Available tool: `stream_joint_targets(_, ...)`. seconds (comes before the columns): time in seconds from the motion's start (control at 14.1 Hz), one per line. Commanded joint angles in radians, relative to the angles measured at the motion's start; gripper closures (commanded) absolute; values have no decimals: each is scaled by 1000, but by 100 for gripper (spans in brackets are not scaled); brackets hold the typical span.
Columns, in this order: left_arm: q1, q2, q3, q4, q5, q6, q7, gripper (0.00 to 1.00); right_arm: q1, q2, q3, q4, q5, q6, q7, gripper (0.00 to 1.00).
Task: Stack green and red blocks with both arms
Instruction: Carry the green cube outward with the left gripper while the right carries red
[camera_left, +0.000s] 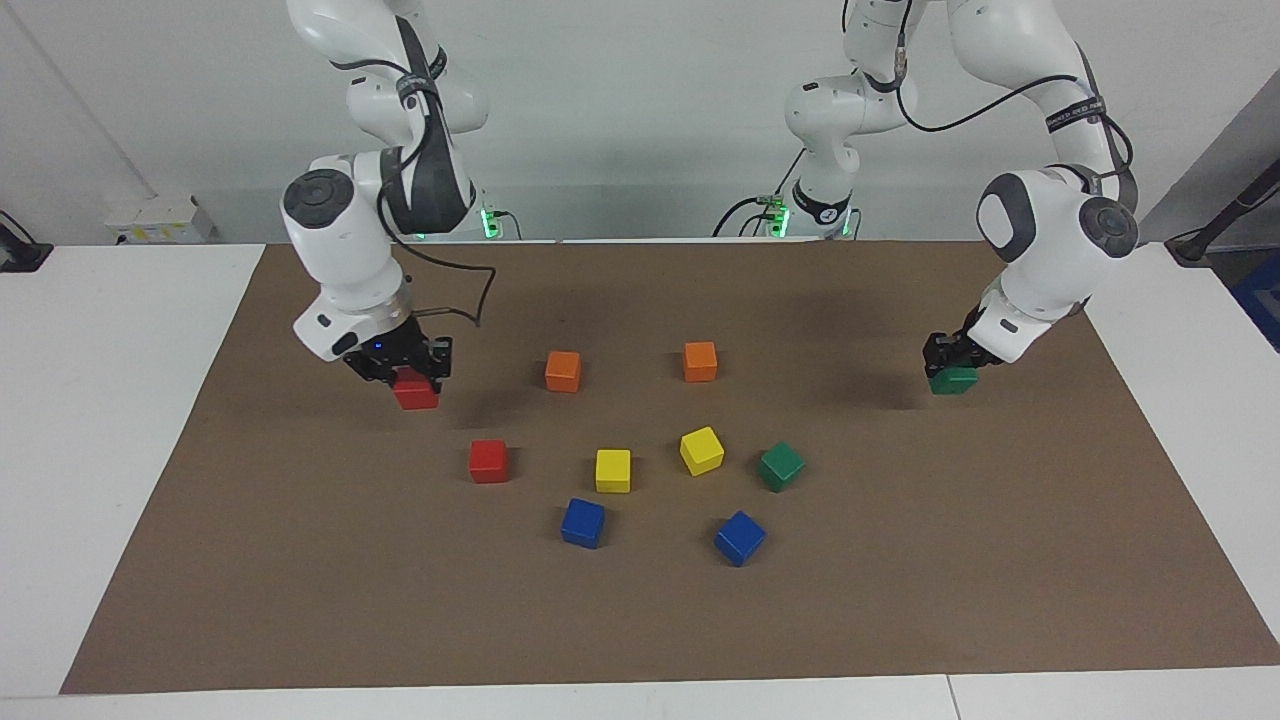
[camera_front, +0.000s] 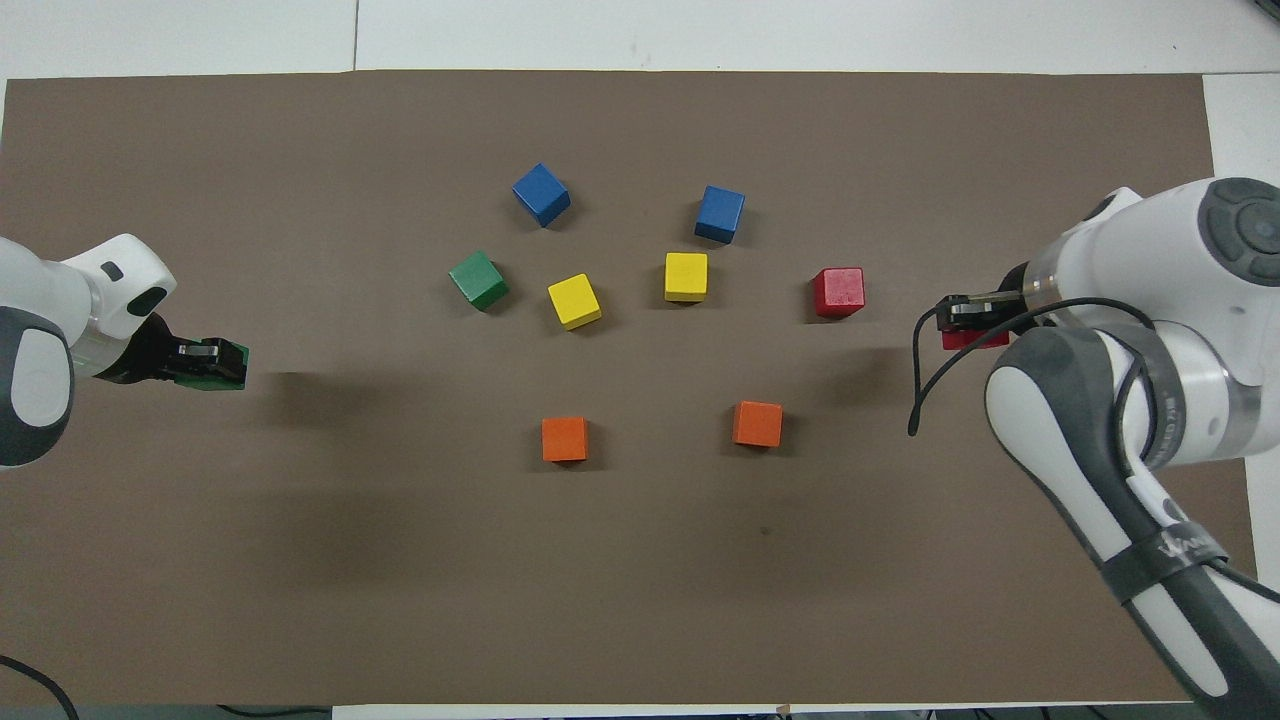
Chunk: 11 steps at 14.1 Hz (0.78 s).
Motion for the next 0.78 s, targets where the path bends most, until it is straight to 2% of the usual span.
stream_joint_targets(0.0, 16, -27, -14, -52, 6, 52, 38, 100, -60, 21, 8, 9, 20, -2, -22, 100)
stream_joint_targets(0.21, 19, -28, -14, -95, 6, 99, 41, 100, -111, 57, 8, 8, 18, 12, -119, 100)
stream_joint_targets(0.71, 22, -51, -14, -186, 6, 176, 39, 100, -113, 97, 8, -21, 17, 85, -227, 100)
